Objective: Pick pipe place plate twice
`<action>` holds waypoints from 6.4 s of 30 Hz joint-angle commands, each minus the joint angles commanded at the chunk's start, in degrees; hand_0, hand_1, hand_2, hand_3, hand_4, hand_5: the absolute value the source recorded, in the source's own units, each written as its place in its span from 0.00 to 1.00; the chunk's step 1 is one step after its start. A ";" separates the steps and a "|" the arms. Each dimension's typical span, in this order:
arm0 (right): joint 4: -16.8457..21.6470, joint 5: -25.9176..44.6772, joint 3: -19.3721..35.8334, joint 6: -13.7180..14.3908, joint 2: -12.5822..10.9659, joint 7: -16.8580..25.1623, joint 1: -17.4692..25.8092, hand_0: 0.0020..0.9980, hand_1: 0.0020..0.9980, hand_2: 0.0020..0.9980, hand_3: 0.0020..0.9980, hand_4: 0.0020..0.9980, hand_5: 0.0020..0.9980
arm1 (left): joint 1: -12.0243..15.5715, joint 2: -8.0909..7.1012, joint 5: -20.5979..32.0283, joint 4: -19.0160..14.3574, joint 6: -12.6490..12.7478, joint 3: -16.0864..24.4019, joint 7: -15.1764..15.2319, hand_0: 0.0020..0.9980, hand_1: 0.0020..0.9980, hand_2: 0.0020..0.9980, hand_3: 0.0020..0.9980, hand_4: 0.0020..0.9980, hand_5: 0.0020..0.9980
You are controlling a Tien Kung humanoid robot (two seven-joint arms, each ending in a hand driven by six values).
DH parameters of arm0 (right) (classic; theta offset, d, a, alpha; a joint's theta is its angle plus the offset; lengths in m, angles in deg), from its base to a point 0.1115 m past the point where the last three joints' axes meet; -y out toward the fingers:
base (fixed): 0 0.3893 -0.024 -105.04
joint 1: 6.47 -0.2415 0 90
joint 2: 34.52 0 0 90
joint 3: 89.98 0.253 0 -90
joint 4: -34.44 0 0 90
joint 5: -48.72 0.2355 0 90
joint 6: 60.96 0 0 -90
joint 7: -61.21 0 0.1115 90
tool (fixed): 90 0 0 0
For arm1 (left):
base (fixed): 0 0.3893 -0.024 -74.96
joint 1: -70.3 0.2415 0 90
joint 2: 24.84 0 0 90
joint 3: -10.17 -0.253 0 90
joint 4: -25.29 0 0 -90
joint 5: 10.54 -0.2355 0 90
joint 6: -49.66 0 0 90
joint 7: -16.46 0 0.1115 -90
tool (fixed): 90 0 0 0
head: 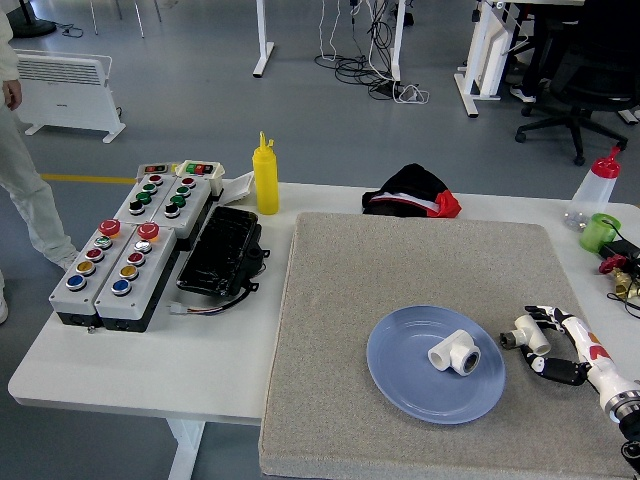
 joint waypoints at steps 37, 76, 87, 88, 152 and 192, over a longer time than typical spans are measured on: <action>5.35 1.78 3.98 2.42 -1.42 2.90 1.55 0.40 0.52 0.55 0.60 0.41 0.00 | 0.12 -0.04 0.05 -0.01 -0.14 -0.09 -0.06 0.59 0.57 0.60 0.59 0.47 1.00; 29.65 -18.28 -12.58 -1.08 -6.60 -3.81 0.37 0.87 0.77 0.82 0.71 0.51 0.02 | -0.10 -0.46 0.58 0.13 -0.16 -0.42 0.36 0.59 0.57 0.60 0.59 0.47 1.00; 29.46 -20.01 -12.44 -3.11 -6.16 -3.70 0.60 1.00 0.90 1.00 0.94 0.77 0.18 | 0.13 -0.29 0.02 0.03 -0.04 0.02 0.07 0.59 0.57 0.60 0.59 0.47 1.00; 29.53 -20.11 -12.43 -3.56 -6.11 -4.21 0.65 1.00 0.90 1.00 0.94 0.77 0.18 | 0.16 -0.26 -0.16 0.01 -0.03 0.16 0.01 0.59 0.57 0.60 0.59 0.47 1.00; 25.79 70.00 24.86 -9.11 -5.93 -5.07 10.35 0.90 0.84 0.91 0.85 0.61 0.48 | 0.27 -0.02 -0.34 -0.01 -0.43 0.52 -0.07 0.59 0.57 0.60 0.59 0.47 1.00; 24.10 65.32 25.84 -7.12 -6.17 -12.55 10.26 0.95 0.86 0.93 0.89 0.60 0.57 | 0.61 -0.09 -0.27 0.01 -0.32 0.08 -0.14 0.59 0.57 0.60 0.60 0.48 1.00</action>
